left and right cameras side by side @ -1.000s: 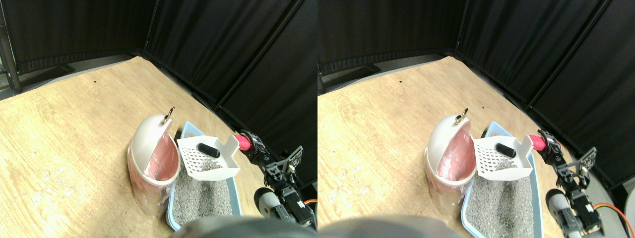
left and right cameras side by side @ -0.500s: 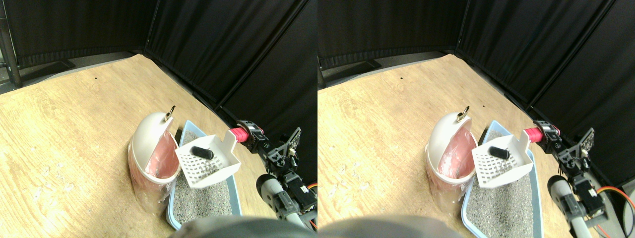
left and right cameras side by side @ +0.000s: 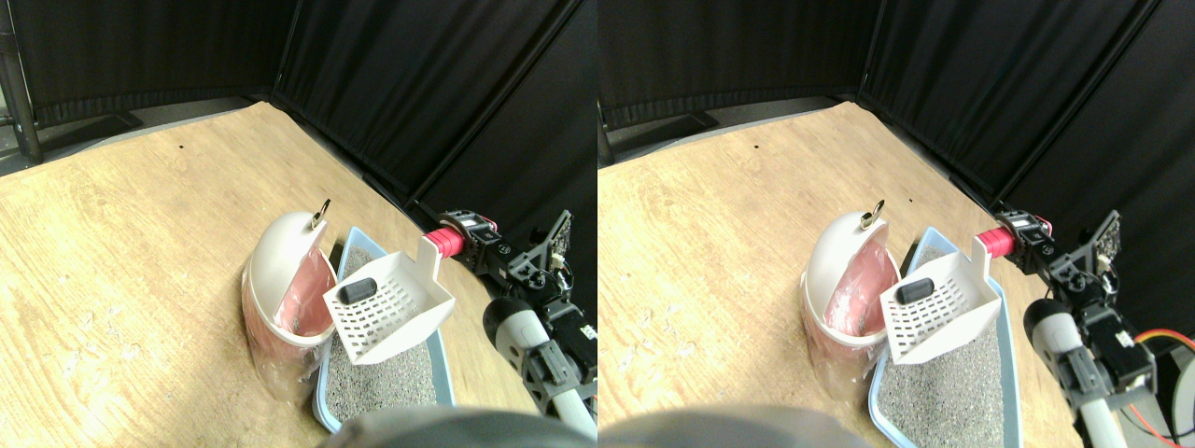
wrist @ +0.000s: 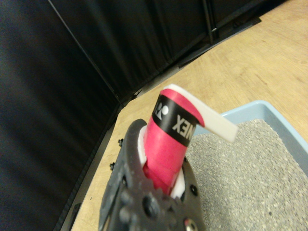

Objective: Scoop (unimanual)

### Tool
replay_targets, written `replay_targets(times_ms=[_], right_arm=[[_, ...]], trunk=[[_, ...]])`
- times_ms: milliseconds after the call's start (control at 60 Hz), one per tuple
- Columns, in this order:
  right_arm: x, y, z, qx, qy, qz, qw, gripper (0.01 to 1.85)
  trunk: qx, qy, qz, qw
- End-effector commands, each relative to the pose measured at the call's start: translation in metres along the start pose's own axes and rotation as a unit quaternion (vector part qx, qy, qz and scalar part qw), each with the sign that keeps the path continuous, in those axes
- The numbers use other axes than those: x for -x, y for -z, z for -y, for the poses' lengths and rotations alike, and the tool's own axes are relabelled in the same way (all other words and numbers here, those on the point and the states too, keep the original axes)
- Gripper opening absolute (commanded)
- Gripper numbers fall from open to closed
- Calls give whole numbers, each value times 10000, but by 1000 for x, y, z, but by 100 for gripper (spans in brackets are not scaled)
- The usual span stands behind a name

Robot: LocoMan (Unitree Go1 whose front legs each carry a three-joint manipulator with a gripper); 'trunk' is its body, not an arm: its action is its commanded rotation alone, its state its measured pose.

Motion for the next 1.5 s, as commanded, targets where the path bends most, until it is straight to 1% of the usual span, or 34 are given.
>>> replay_targets(times_ms=[17, 67, 183, 217, 317, 383, 433, 467, 517, 600, 683, 867, 933, 967, 983, 1033, 1067, 1100, 1117, 1150, 1167, 1200, 1250, 1283, 1350, 1383, 1433, 1467, 1500], right_arm=[[0, -6, 0, -49, 178, 103, 9998, 6], [0, -6, -1, -13, 195, 89, 9998, 6], [0, -8, -2, 94, 110, 177, 9997, 6], [0, -9, -2, 105, 134, 171, 9997, 6], [1, -11, -2, 236, 434, 39, 9988, 6], [1, -13, -2, 261, 470, -19, 9986, 6], [2, -14, -2, 460, 515, 10, 9976, 6], [3, -15, -2, 469, 517, -35, 9976, 6], [4, -17, -2, 588, 518, 24, 9969, 6], [6, -20, -2, 672, 572, -90, 9961, 6], [7, -20, -3, 761, 577, -100, 9954, 6], [6, -17, -3, 827, 533, 41, 9951, 6], [6, -16, -4, 977, 504, 81, 9939, 6], [6, -16, -6, 1201, 568, 110, 9911, 6], [5, -16, -6, 1279, 560, 148, 9901, 6], [4, -15, -8, 1278, 579, 207, 9899, 6], [3, -15, -8, 1428, 575, 306, 9876, 6], [1, -14, -9, 1575, 537, 455, 9850, 25], [0, -14, -9, 1613, 558, 471, 9842, 28], [-1, -14, -10, 1639, 573, 474, 9837, 28], [-1, -14, -10, 1698, 614, 463, 9825, 24], [-2, -15, -10, 1742, 585, 522, 9816, 25], [-4, -17, -11, 1799, 655, 528, 9801, 17], [-4, -20, -11, 1856, 792, 430, 9785, 6], [-5, -22, -12, 1880, 804, 402, 9780, 6], [-6, -24, -12, 1891, 872, 307, 9776, 6], [-7, -26, -12, 1928, 853, 303, 9770, 6], [-7, -27, -11, 1893, 805, 355, 9780, 6], [-7, -29, -9, 1894, 736, 489, 9779, 6]], trunk=[[144, -92, -8, 9999], [150, -105, -10, 9998], [150, -105, -10, 9998], [144, -105, 3, 9998], [150, -99, -4, 9998], [137, -108, -10, 9998], [135, -101, -16, 9999], [135, -101, -16, 9999], [145, -97, -13, 9998], [145, -97, -13, 9998], [144, -92, -7, 9999], [144, -92, -7, 9999], [162, -101, -10, 9998], [158, -105, -2, 9998], [172, -108, 9, 9998], [180, -114, 3, 9998], [181, -119, 7, 9998], [194, -132, 19, 9997], [205, -140, 19, 9997], [210, -149, 23, 9997], [209, -154, 24, 9997], [217, -170, 23, 9996], [223, -176, 32, 9996], [236, -182, 46, 9995], [257, -203, 57, 9994], [261, -209, 60, 9994], [275, -228, 64, 9993], [282, -228, 63, 9993], [281, -225, 62, 9993]])
